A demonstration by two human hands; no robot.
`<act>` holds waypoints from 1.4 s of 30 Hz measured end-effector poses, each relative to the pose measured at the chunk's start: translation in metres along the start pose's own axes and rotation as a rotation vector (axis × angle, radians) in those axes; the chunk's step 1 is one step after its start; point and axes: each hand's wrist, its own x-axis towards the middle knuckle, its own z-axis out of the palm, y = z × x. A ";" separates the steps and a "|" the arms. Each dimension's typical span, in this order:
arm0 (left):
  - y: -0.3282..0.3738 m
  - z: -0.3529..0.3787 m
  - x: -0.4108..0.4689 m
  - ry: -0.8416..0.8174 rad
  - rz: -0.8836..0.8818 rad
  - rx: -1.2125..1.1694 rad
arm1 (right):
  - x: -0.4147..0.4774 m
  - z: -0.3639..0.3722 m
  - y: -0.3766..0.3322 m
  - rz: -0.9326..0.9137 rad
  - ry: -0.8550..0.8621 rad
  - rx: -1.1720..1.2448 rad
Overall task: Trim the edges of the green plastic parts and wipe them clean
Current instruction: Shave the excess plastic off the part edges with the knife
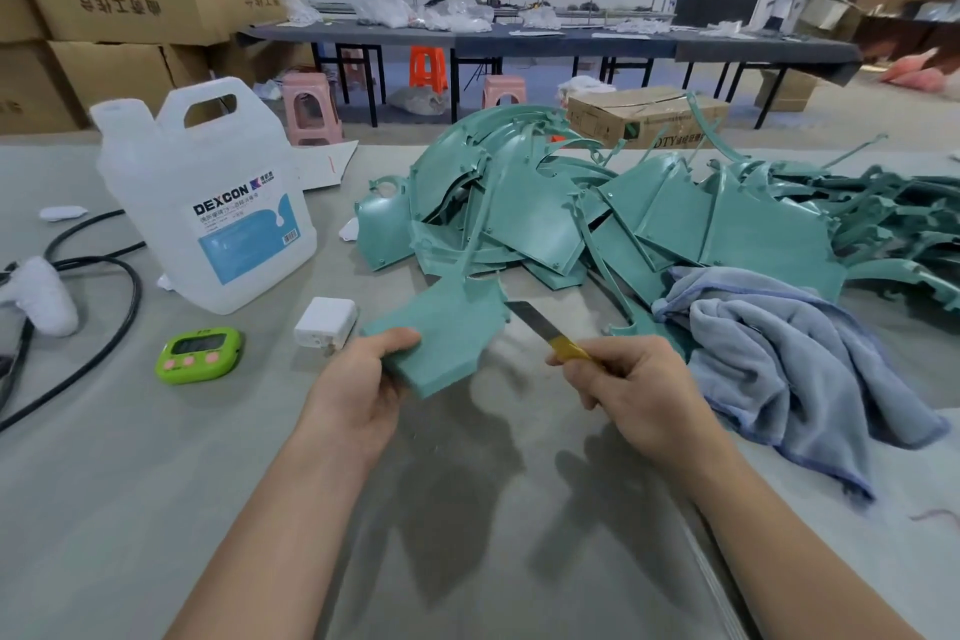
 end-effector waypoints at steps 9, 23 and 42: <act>-0.003 0.003 -0.001 -0.083 -0.066 -0.040 | 0.000 0.014 0.002 0.042 -0.021 -0.004; -0.003 0.003 -0.002 -0.088 -0.205 0.054 | 0.007 0.008 0.008 0.007 -0.003 0.042; 0.001 0.003 -0.003 -0.032 -0.151 -0.015 | 0.005 0.010 0.009 0.013 0.054 0.143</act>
